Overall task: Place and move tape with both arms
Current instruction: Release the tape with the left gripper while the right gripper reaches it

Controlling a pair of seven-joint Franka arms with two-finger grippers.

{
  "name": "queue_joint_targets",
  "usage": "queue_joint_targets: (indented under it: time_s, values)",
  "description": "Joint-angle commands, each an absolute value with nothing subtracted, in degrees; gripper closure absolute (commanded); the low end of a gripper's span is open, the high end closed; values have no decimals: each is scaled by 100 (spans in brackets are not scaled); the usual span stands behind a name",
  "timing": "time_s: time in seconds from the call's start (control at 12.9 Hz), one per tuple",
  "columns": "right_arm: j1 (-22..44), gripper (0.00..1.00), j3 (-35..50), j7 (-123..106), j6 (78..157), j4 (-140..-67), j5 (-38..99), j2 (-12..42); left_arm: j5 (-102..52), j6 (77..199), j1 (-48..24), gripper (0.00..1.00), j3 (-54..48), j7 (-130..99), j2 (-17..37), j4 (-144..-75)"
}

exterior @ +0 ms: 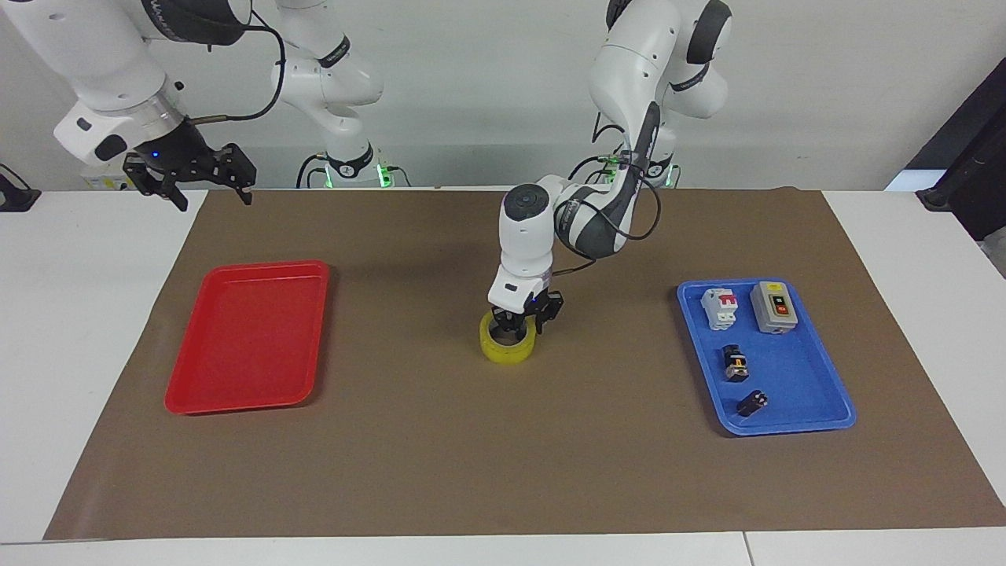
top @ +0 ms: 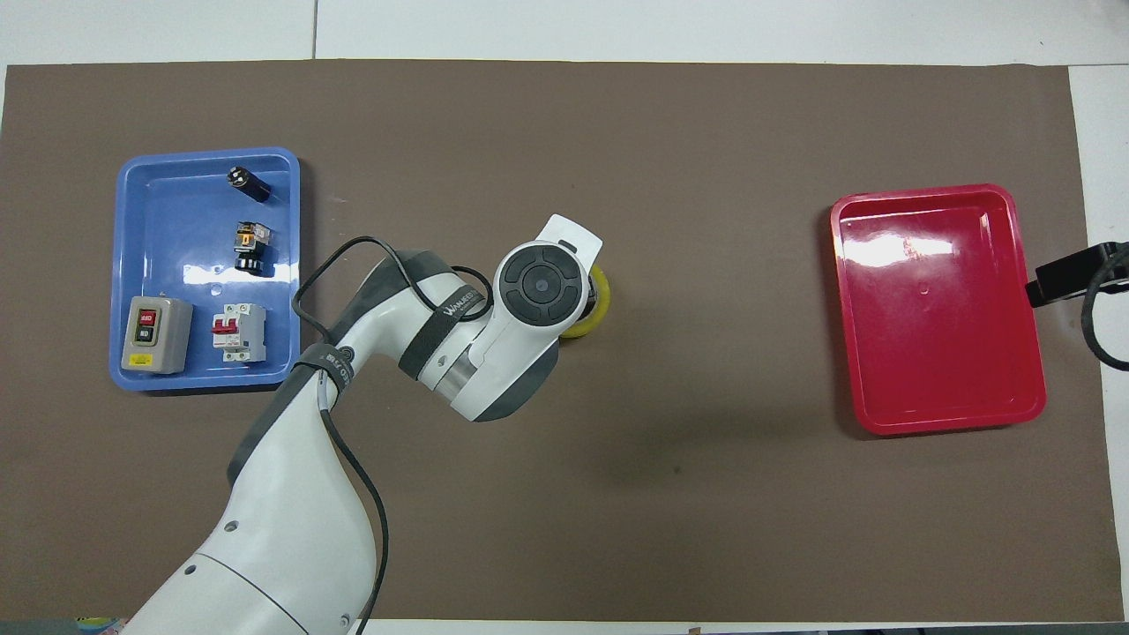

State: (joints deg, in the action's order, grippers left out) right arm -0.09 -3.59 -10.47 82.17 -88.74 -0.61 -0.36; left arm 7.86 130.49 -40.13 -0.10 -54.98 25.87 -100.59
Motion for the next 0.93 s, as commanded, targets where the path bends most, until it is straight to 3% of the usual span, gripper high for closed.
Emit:
queue_joint_targets:
  time_s: [0.0,0.23,0.46,0.85]
  values:
    - [26,0,-325,-1125,8375,-9140,201,-202,914,12876,-3711,0,26,-5188,1569,-10755]
    - [858,0,-290,-574,9464,-9545,298,-28,896,12369,-3087,0,26,-4204,749,-11215]
    - [2281,0,-281,1287,10489,-9229,308,1068,390,11796,-2332,0,26,-2897,327,-11206]
    - [3418,0,-290,2575,12266,-9394,229,2380,-53,10918,-1189,0,97,-1136,-26,-10742]
